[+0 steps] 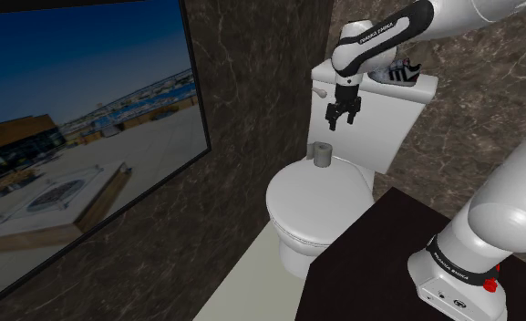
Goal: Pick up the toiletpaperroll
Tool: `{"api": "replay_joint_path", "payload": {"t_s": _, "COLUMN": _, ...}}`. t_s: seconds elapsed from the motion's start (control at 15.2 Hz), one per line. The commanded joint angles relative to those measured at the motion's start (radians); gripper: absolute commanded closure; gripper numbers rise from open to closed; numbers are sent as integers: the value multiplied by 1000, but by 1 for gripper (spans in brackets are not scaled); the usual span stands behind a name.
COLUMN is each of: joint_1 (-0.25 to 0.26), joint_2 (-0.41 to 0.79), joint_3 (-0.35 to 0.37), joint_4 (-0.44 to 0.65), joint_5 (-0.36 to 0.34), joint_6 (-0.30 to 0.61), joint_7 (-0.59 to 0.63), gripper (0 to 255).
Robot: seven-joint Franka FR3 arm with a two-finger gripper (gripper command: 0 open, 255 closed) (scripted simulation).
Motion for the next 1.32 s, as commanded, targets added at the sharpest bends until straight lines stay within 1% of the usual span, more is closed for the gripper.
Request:
{"api": "replay_joint_path", "payload": {"t_s": 0.0, "joint_1": -10, "joint_2": 82, "joint_3": -10, "joint_4": 49, "joint_5": 19, "joint_6": 29, "joint_7": -32, "gripper": 0}}
{"api": "replay_joint_path", "payload": {"t_s": 0.33, "joint_1": -41, "joint_2": 279, "joint_3": -13, "joint_4": 184, "joint_5": 73, "joint_6": 78, "joint_7": -95, "gripper": 0}}
{"api": "replay_joint_path", "payload": {"t_s": 0.66, "joint_1": -85, "joint_2": 479, "joint_3": -1, "joint_4": 355, "joint_5": 120, "joint_6": 95, "joint_7": -143, "gripper": 0}}
{"api": "replay_joint_path", "payload": {"t_s": 0.99, "joint_1": -134, "joint_2": 684, "joint_3": 17, "joint_4": 567, "joint_5": 152, "joint_6": 79, "joint_7": -174, "gripper": 0}}
{"api": "replay_joint_path", "payload": {"t_s": 1.25, "joint_1": -176, "joint_2": 862, "joint_3": 31, "joint_4": 780, "joint_5": 167, "joint_6": 38, "joint_7": -186, "gripper": 0}}
